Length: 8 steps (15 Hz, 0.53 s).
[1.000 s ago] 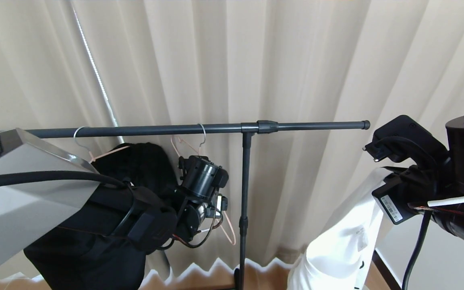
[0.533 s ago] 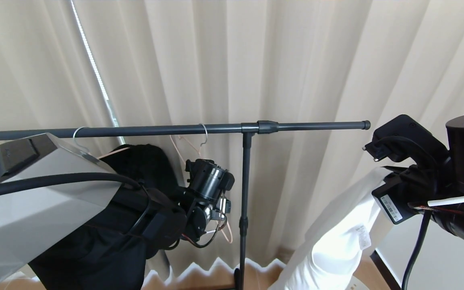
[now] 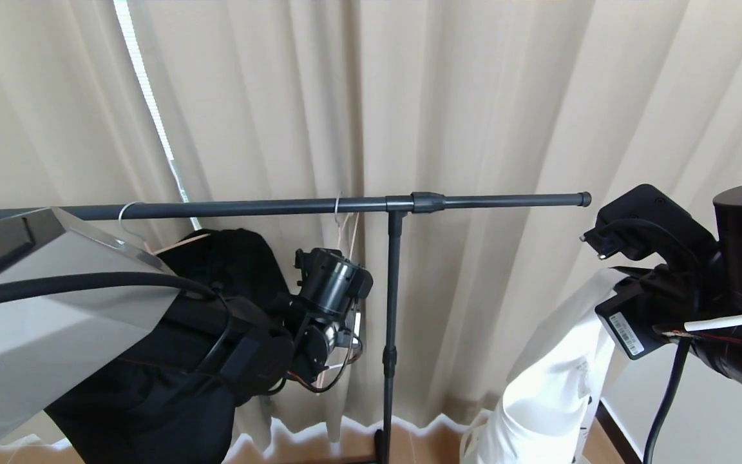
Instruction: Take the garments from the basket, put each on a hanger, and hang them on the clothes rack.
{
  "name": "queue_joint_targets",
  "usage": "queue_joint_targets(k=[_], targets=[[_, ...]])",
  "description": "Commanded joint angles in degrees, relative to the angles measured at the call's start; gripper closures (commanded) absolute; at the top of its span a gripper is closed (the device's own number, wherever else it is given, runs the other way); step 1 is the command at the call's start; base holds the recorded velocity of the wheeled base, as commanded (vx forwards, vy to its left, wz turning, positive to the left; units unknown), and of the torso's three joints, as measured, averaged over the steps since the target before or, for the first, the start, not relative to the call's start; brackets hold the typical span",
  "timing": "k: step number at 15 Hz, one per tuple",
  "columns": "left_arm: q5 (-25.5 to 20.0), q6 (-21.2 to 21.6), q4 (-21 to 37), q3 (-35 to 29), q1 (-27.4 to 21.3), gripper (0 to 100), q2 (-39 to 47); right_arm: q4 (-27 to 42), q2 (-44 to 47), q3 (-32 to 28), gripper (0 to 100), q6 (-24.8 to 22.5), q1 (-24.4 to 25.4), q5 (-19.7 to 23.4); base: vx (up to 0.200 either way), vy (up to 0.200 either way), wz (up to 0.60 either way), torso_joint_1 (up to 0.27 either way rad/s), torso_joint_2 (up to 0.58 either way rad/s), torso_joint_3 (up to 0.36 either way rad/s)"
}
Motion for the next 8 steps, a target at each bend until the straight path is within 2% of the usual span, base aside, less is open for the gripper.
queue_joint_targets(k=[1, 5, 8], targets=[[-0.02, 0.32, -0.08, 0.40, 0.02, 100, -3.24, 0.00, 0.08, 0.07, 100, -0.06, 0.05, 0.02, 0.000, 0.000, 0.00, 0.000, 0.00, 0.000], [-0.02, 2.16, 0.00, 2.34, -0.07, 100, -6.67, 0.00, 0.08, 0.07, 100, -0.06, 0.14, 0.02, 0.000, 0.000, 0.00, 0.000, 0.00, 0.000], [0.07, 3.92, 0.00, 9.02, -0.07, 100, -13.97, 0.00, 0.08, 0.07, 100, -0.06, 0.14, 0.02, 0.000, 0.000, 0.00, 0.000, 0.00, 0.000]])
